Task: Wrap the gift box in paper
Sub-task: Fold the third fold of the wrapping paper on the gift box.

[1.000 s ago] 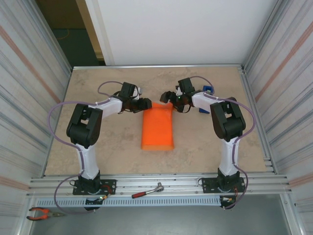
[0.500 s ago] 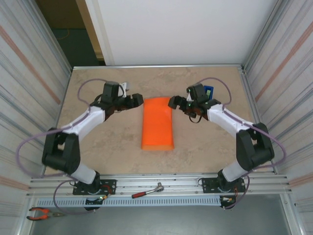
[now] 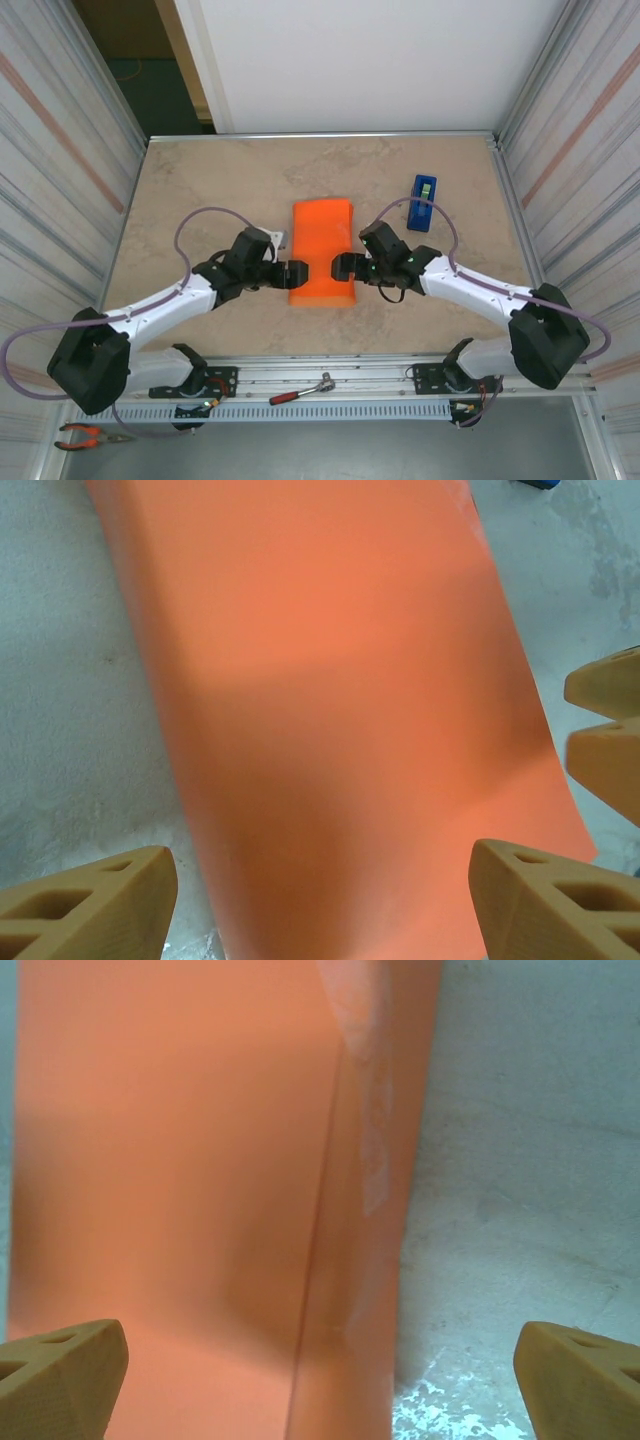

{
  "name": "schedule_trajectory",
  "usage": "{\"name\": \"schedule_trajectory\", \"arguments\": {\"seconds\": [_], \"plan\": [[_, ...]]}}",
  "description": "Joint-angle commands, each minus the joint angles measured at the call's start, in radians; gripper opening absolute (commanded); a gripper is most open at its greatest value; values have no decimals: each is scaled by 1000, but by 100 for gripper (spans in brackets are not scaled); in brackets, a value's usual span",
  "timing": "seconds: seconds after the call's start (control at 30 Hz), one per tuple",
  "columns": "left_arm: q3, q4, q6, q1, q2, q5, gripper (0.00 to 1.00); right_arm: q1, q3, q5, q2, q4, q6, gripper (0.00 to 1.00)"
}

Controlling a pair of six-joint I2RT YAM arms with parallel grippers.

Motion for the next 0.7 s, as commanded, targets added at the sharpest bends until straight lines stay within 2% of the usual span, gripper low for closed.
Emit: {"name": "schedule_trajectory", "arguments": {"seconds": [0.0,0.3,0.67], "plan": [[-25,29,37,-10,17,-78,76,9,-21,18,48,35,29,95],[-116,146,57,-34,56,-105,75,11,-33,17,142,85,23,84],[-112,136,82,-44,23,-127,75,23,-54,1,12,60,22,88]]}}
